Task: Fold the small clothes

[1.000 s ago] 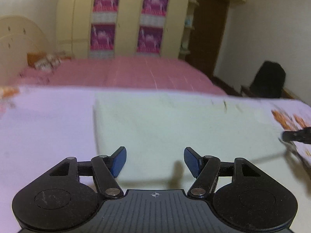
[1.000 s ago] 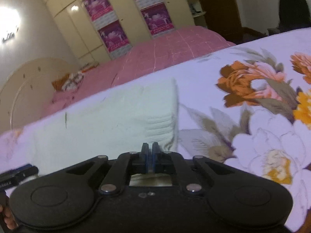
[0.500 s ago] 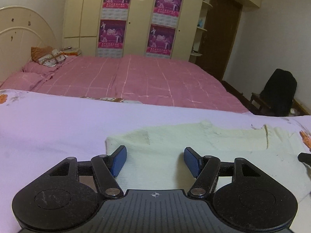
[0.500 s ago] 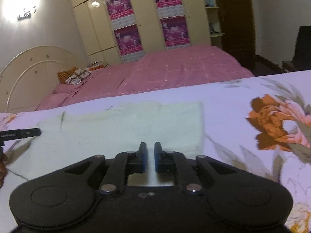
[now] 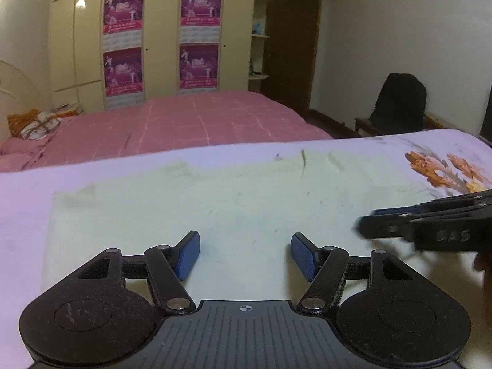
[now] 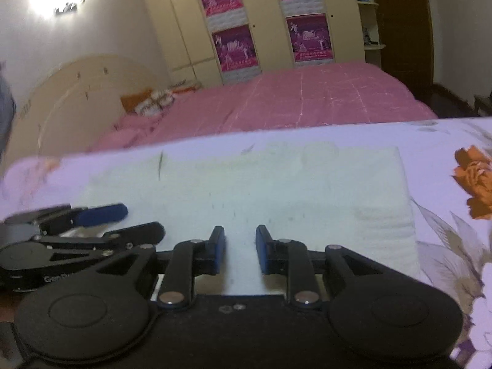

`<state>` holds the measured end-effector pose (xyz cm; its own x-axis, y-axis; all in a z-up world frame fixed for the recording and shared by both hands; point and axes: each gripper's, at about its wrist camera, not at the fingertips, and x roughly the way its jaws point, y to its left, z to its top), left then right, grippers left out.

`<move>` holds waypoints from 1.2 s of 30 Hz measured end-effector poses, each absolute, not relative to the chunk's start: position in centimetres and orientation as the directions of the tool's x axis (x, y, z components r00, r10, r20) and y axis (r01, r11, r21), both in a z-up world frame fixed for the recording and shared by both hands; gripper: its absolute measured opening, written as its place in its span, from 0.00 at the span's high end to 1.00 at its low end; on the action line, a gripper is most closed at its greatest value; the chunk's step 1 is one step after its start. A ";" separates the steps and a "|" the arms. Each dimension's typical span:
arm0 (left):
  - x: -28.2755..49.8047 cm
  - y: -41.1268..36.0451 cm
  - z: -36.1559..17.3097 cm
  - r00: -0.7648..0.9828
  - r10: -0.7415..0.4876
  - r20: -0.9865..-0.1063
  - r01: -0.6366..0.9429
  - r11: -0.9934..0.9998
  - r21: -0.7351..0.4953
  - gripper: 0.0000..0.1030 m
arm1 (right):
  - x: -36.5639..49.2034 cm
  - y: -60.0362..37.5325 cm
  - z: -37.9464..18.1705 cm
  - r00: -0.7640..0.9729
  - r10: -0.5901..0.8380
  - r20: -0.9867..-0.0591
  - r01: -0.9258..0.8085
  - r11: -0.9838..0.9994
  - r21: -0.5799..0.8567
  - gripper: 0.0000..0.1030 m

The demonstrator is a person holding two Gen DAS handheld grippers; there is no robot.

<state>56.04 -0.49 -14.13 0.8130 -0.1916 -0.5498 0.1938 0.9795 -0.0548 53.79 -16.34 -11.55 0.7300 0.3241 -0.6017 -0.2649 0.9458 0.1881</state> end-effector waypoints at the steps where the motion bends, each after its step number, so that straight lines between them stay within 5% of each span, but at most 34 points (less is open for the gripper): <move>1: 55.5 0.6 -14.2 0.816 -0.172 -0.551 0.170 0.984 -0.056 0.36 | 53.4 -16.7 -11.5 0.727 0.317 -0.609 -0.266 0.948 0.175 0.80; 12: 52.0 5.6 -13.4 0.838 -0.053 -0.543 0.049 0.999 -0.023 0.36 | 48.7 -21.7 -11.1 0.751 0.246 -0.612 -0.214 0.969 0.126 0.85; 15: 52.3 5.8 -13.9 0.816 -0.038 -0.576 0.042 0.999 -0.007 0.36 | 48.3 -21.3 -10.2 0.781 0.237 -0.578 -0.206 0.971 0.120 0.78; 21: 51.2 7.0 -13.8 0.812 0.012 -0.583 -0.033 0.999 -0.025 0.29 | 49.4 -24.1 -10.8 0.754 0.227 -0.616 -0.150 0.973 0.175 0.89; 24: 48.4 6.9 -13.8 0.790 0.028 -0.613 -0.041 0.999 -0.006 0.29 | 47.4 -24.5 -9.9 0.770 0.207 -0.604 -0.129 0.977 0.171 0.74; 36: 40.3 7.0 -12.1 0.775 0.071 -0.628 -0.110 0.994 -0.023 0.28 | 40.3 -26.7 -10.2 0.731 0.271 -0.626 -0.108 0.952 0.286 0.74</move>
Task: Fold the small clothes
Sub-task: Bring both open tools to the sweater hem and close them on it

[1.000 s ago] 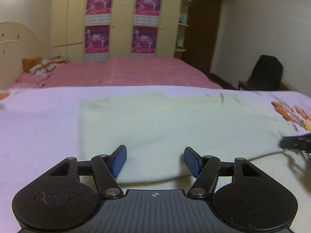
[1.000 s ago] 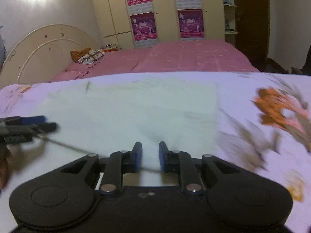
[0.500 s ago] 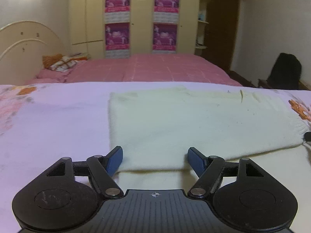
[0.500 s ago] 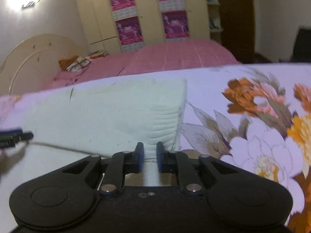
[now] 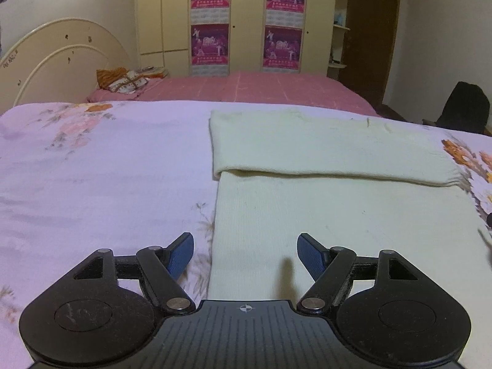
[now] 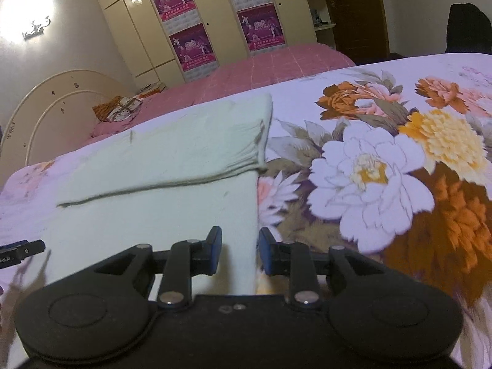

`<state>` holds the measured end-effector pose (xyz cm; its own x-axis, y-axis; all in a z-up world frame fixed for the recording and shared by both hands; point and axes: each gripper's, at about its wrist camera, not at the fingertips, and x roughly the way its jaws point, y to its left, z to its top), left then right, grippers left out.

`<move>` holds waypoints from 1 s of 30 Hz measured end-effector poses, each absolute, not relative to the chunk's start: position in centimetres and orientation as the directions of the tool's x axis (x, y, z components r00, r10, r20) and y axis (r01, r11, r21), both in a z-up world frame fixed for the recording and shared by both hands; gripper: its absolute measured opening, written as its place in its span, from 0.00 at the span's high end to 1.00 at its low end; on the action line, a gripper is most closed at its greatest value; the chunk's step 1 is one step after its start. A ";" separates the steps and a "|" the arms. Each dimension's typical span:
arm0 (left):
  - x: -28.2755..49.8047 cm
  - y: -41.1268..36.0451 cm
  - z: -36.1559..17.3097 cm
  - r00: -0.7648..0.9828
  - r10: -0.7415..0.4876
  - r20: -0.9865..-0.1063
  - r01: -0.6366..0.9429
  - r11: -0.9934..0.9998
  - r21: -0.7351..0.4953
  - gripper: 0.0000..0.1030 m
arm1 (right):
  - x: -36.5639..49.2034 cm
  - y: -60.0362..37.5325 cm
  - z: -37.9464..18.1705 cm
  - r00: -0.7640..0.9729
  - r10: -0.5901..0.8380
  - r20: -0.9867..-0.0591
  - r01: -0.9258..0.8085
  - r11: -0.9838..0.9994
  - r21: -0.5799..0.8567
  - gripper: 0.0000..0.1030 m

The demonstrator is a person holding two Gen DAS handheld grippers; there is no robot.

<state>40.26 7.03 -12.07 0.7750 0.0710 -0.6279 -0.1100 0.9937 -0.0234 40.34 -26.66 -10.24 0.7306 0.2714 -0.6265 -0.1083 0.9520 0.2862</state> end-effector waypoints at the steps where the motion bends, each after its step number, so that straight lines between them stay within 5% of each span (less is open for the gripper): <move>1: 39.8 7.1 -12.0 0.776 0.069 -0.627 -0.107 0.994 -0.023 0.28 | 39.8 -26.6 -10.0 0.730 0.277 -0.625 -0.111 0.950 0.292 0.73; 14: 25.6 9.8 -12.9 0.723 0.021 -0.690 -0.084 0.995 -0.057 0.28 | 28.7 -28.6 -10.1 0.674 0.312 -0.669 -0.044 0.922 0.386 0.67; 20: 18.2 12.3 -13.8 0.690 -0.181 -0.700 -0.050 0.954 -0.296 0.31 | 21.4 -29.9 -10.3 0.645 0.350 -0.680 -0.007 0.891 0.453 0.62; 23: 16.7 13.5 -14.4 0.669 -0.324 -0.669 -0.059 0.874 -0.483 0.53 | 18.7 -30.8 -11.4 0.616 0.394 -0.682 0.049 0.846 0.532 0.61; 25: 16.5 14.1 -15.3 0.651 -0.419 -0.633 -0.071 0.796 -0.601 0.57 | 17.4 -31.1 -12.4 0.602 0.434 -0.670 0.077 0.804 0.589 0.62; 30: 17.2 13.8 -16.8 0.658 -0.455 -0.600 -0.086 0.746 -0.660 0.57 | 16.2 -30.8 -13.5 0.593 0.513 -0.620 0.106 0.714 0.692 0.62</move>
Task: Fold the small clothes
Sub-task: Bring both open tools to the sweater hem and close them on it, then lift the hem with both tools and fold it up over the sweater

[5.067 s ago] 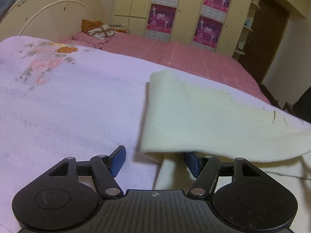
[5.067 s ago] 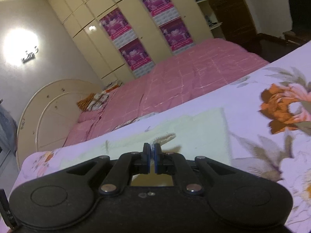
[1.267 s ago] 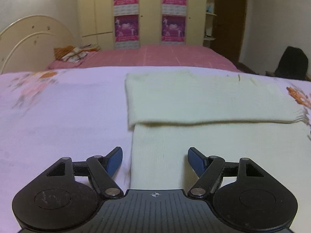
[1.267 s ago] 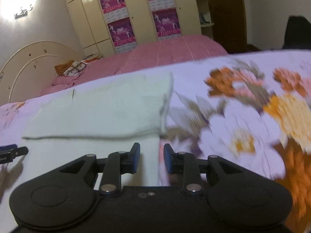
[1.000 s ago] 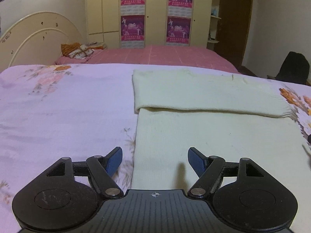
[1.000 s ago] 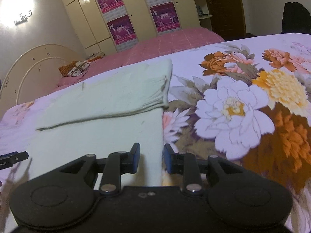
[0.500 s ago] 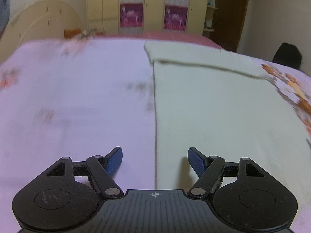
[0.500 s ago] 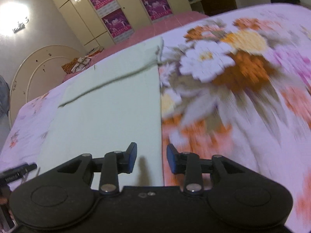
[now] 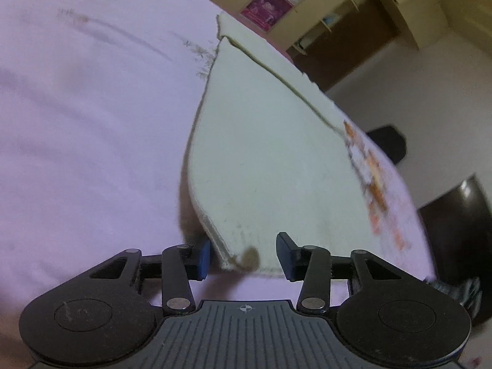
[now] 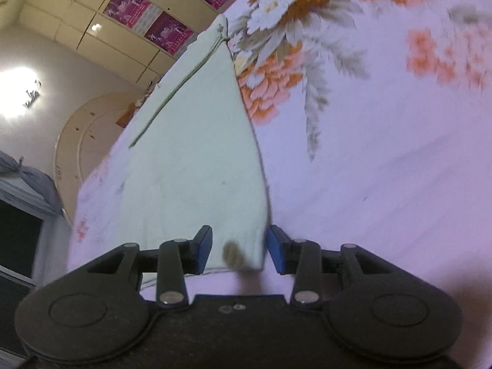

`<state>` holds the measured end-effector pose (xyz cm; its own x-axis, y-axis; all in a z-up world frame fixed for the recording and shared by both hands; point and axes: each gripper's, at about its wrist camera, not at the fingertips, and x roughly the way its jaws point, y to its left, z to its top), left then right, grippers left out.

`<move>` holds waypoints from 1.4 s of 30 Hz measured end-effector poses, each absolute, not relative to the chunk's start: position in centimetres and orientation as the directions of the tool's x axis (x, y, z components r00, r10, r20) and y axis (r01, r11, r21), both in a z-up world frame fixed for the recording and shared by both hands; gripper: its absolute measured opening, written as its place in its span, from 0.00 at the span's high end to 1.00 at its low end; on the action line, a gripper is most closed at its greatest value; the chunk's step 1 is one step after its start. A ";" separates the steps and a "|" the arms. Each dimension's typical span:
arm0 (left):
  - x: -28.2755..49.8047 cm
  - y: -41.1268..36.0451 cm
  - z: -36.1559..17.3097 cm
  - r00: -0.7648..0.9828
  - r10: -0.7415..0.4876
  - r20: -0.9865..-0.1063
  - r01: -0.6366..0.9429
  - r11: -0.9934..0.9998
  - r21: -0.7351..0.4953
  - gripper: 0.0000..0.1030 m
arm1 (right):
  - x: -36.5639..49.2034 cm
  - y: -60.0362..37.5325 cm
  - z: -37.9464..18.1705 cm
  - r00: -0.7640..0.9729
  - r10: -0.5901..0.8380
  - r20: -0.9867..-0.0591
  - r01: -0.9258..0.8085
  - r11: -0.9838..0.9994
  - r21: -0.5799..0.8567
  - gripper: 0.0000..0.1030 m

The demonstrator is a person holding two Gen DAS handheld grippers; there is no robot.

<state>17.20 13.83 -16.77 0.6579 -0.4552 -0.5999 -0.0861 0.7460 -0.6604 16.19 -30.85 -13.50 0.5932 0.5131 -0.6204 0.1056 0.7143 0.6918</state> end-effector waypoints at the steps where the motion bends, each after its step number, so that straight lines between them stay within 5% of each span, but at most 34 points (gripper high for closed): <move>1: 17.6 14.0 -17.0 0.662 -0.466 -0.587 -0.097 0.724 -0.683 0.57 | 16.3 -30.6 -13.4 0.590 0.516 -0.620 0.101 0.715 0.692 0.62; 8: 19.5 13.9 -18.6 0.678 -0.483 -0.554 -0.106 0.682 -0.724 0.61 | 17.7 -28.6 -13.9 0.579 0.518 -0.630 0.063 0.742 0.668 0.81; 11: 19.9 13.6 -18.6 0.664 -0.446 -0.600 -0.121 0.728 -0.675 0.95 | 17.8 -28.1 -13.8 0.578 0.497 -0.647 0.045 0.773 0.633 0.93; 16: 17.7 14.2 -16.1 0.770 -0.446 -0.455 -0.034 0.684 -0.728 0.96 | 16.9 -27.7 -12.0 0.618 0.469 -0.631 -0.009 0.807 0.591 0.95; 20: 19.0 14.4 -18.5 0.695 -0.406 -0.594 -0.122 0.747 -0.653 0.96 | 16.4 -27.6 -10.8 0.658 0.475 -0.584 -0.058 0.805 0.590 0.95; 24: 19.1 14.7 -18.4 0.716 -0.418 -0.560 -0.127 0.710 -0.692 0.96 | 18.3 -27.4 -13.2 0.578 0.444 -0.685 0.044 0.821 0.569 0.95; 34: 23.4 16.6 -8.1 0.823 -0.397 -0.406 0.055 0.767 -0.640 0.96 | 20.7 -26.9 -4.8 0.713 0.463 -0.526 -0.121 0.821 0.558 0.95; 42: 33.6 16.4 0.0 0.827 -0.402 -0.394 0.119 0.808 -0.576 0.96 | 28.9 -24.5 4.7 0.725 0.449 -0.523 -0.282 0.886 0.369 0.95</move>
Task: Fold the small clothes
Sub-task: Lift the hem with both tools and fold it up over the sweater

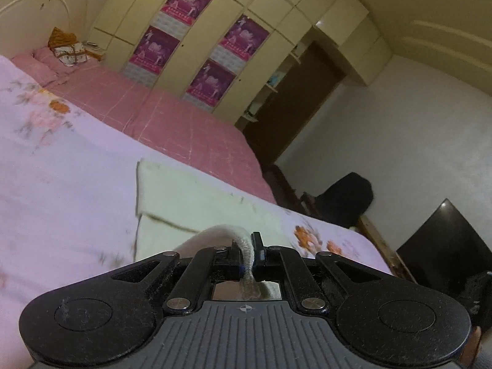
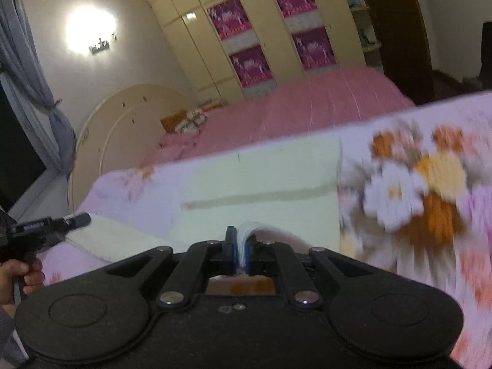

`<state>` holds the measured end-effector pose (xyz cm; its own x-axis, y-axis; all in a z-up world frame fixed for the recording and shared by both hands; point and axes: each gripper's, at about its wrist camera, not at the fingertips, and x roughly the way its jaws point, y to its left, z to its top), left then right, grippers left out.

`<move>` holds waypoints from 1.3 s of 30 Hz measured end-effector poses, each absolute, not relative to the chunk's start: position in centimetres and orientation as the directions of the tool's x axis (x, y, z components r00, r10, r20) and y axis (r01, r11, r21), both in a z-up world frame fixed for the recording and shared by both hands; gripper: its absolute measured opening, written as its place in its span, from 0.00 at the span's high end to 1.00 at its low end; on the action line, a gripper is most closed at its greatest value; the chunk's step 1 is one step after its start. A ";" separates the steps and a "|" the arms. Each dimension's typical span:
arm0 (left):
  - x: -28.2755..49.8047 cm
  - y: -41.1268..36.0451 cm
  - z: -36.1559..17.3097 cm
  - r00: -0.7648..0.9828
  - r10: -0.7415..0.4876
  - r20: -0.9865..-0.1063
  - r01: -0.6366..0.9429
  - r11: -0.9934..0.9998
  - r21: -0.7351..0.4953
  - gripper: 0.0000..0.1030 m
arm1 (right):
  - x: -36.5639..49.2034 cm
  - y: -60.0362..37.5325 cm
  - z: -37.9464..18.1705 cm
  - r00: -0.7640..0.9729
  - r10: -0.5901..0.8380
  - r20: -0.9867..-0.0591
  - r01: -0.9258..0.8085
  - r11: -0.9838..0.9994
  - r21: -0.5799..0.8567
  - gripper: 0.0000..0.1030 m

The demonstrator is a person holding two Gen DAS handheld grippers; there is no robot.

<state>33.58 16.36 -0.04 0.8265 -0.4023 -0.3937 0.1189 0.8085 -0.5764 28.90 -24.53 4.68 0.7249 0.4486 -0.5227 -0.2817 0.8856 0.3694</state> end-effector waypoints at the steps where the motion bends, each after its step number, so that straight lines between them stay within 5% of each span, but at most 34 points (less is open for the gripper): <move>1: 35.1 16.2 -0.3 0.826 -0.394 -0.404 0.100 0.807 -0.582 0.96 | 29.9 -24.5 5.0 0.730 0.444 -0.519 -0.277 0.887 0.370 0.95; 16: 54.8 14.9 -9.8 0.773 -0.312 -0.553 -0.079 0.817 -0.572 0.96 | 50.6 -27.2 -4.8 0.695 0.463 -0.549 -0.112 0.825 0.554 0.95; 26: 61.0 13.9 -14.4 0.784 -0.297 -0.545 -0.061 0.837 -0.543 0.95 | 59.0 -27.6 -10.1 0.651 0.486 -0.583 -0.064 0.800 0.596 0.94; 28: 61.3 13.7 -14.7 0.787 -0.296 -0.541 -0.063 0.834 -0.548 0.95 | 59.6 -27.2 -10.9 0.642 0.505 -0.577 -0.083 0.794 0.602 0.87; 29: 61.4 13.6 -14.8 0.790 -0.295 -0.538 -0.063 0.834 -0.549 0.89 | 59.7 -27.1 -11.1 0.642 0.513 -0.570 -0.092 0.789 0.607 0.82; 31: 61.4 13.6 -15.0 0.805 -0.284 -0.521 -0.054 0.839 -0.541 0.49 | 59.6 -27.2 -11.4 0.656 0.515 -0.552 -0.101 0.785 0.612 0.68; 32: 61.5 13.6 -14.8 0.819 -0.268 -0.508 -0.053 0.845 -0.532 0.20 | 59.4 -27.4 -11.4 0.665 0.518 -0.539 -0.102 0.777 0.621 0.63; 34: 61.3 13.3 -13.9 0.842 -0.224 -0.490 -0.056 0.869 -0.492 0.13 | 59.3 -28.0 -11.2 0.685 0.523 -0.507 -0.103 0.758 0.644 0.49; 38: 62.1 12.9 -13.1 0.831 -0.231 -0.506 -0.011 0.903 -0.430 0.16 | 58.3 -29.6 -10.5 0.733 0.507 -0.454 -0.119 0.753 0.648 0.48; 39: 62.4 12.8 -12.9 0.821 -0.226 -0.524 -0.002 0.917 -0.399 0.25 | 58.3 -29.8 -10.3 0.740 0.491 -0.460 -0.125 0.772 0.623 0.48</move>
